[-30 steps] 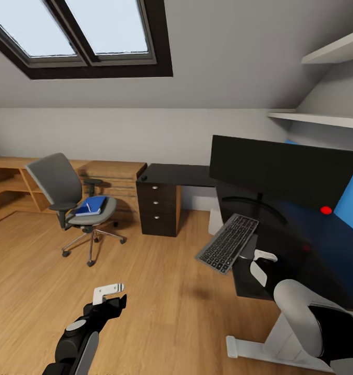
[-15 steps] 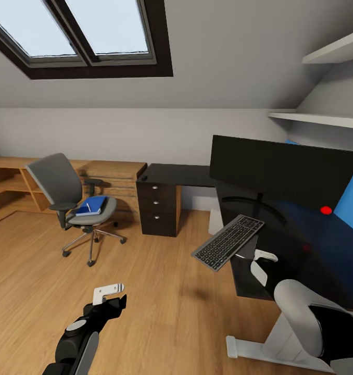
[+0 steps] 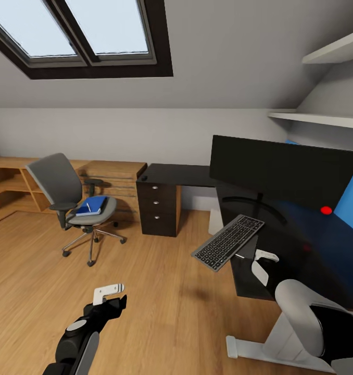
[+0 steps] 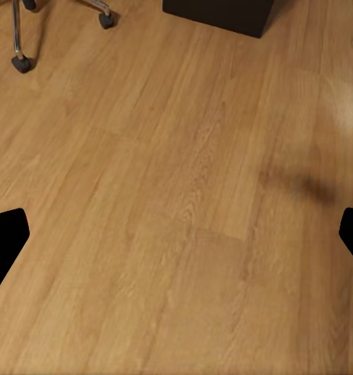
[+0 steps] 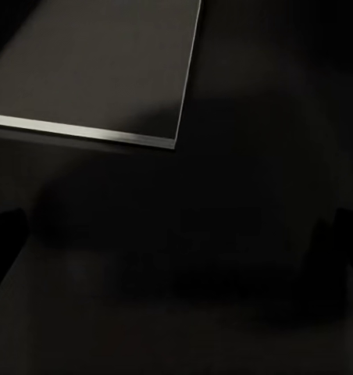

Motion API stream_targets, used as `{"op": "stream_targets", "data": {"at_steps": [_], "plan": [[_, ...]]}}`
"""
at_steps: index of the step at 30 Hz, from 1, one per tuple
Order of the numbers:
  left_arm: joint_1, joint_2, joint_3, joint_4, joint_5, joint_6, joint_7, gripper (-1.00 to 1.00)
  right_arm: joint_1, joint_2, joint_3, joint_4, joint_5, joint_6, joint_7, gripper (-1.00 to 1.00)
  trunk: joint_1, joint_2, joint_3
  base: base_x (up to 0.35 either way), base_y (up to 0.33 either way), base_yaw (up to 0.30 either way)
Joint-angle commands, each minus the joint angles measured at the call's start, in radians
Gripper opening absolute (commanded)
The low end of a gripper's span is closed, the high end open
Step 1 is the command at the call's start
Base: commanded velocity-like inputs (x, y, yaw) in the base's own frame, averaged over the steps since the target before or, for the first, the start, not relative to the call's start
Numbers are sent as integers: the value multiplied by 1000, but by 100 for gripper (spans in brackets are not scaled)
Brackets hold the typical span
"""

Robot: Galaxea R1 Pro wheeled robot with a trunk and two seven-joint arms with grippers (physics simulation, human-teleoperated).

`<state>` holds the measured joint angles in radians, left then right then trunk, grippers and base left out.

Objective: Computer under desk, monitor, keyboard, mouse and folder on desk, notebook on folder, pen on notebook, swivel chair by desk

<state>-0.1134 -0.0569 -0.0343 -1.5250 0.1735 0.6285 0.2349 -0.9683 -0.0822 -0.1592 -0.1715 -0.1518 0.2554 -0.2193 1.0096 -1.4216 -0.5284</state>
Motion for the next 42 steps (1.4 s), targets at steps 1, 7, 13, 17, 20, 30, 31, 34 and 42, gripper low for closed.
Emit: {"op": "stream_targets", "data": {"at_steps": [1, 7, 13, 17, 20, 30, 31, 34, 42], "plan": [[-1, 0, -1, -1, 11, 4, 9, 100, 0, 0, -8, 15, -20, 5, -5, 100, 0, 0, -1, 0, 0, 0], [-1, 0, -3, 25, 11, 4, 9, 100, 0, -10, -8, 7, -20, 2, -4, 100, 0, 0, -1, 0, 0, 0], [-1, 0, -4, 44, 9, 4, 8, 100, 4, -24, -9, -75, -20, 2, -4, 100, 0, 0, -1, 0, 0, 0], [-1, 0, -4, 46, 9, 4, 8, 100, 24, -25, -10, -132, -20, 3, -5, 100, 0, 0, -1, 0, 0, 0], [-1, 0, -4, 46, 9, 4, 8, 100, 60, -24, -10, -207, -20, 6, -5, 100, 0, 0, -1, 0, 0, 0], [-1, 0, -7, 46, 9, 3, 10, 100, 313, -15, -10, -670, -26, 119, -5, 100, 0, 0, -1, 0, 0, 0], [-1, 0, -9, 46, 9, 3, 10, 100, 331, -14, -10, -701, -27, 129, -5, 100, 0, 0, -1, 0, 0, 0], [-1, -15, -24, 46, 8, -1, 11, 100, 347, 3, 7, -682, -14, 132, -22, 100, 0, 0, -1, 0, 0, 0], [-2, -31, -21, 59, 6, -6, 11, 100, 344, 11, -14, -691, -17, 119, -10, 100, 0, 0, -1, 0, 0, 0]]}}
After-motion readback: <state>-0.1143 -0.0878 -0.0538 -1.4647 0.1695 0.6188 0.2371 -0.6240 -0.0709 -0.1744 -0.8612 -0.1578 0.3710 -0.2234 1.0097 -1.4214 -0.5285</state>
